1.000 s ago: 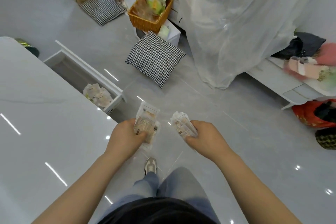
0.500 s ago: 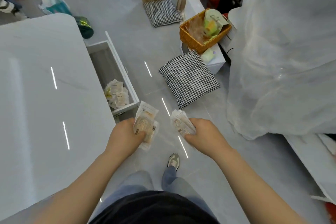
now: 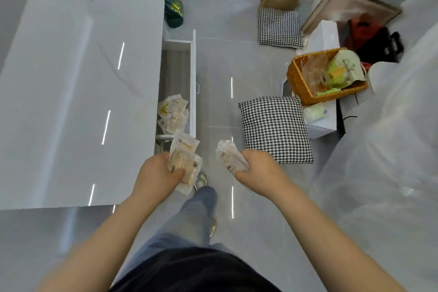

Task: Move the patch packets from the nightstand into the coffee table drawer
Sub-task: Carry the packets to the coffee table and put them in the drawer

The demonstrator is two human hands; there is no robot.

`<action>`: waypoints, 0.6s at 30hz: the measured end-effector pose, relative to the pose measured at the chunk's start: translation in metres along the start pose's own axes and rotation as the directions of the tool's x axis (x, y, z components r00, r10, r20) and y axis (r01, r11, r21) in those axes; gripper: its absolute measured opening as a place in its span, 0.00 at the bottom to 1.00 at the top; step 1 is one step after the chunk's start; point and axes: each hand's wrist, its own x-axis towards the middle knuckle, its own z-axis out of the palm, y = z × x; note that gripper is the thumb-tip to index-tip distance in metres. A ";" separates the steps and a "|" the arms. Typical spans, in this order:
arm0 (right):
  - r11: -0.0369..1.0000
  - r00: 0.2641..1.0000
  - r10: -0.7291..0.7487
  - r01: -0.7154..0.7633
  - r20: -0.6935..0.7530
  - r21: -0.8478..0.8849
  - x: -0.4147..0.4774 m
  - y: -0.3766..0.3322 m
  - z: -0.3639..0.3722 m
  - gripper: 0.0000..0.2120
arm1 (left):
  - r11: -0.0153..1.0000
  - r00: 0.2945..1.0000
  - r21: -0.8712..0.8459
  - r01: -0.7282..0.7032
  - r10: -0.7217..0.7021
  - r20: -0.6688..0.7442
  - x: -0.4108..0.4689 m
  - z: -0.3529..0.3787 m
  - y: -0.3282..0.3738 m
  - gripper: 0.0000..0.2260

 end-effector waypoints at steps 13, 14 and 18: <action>0.948 0.964 -0.196 0.234 0.181 -0.218 0.136 -0.029 -0.071 0.05 | 0.972 0.974 -0.118 0.202 -0.212 -0.085 0.097 -0.027 0.026 0.06; 0.938 0.956 -0.217 0.260 0.195 -0.228 0.146 -0.032 -0.074 0.06 | 0.966 0.967 -0.130 0.223 -0.236 -0.094 0.102 -0.028 0.027 0.07; 0.906 0.920 -0.269 0.342 0.284 -0.251 0.192 -0.045 -0.084 0.06 | 0.928 0.936 -0.224 0.299 -0.331 -0.121 0.118 -0.032 0.032 0.06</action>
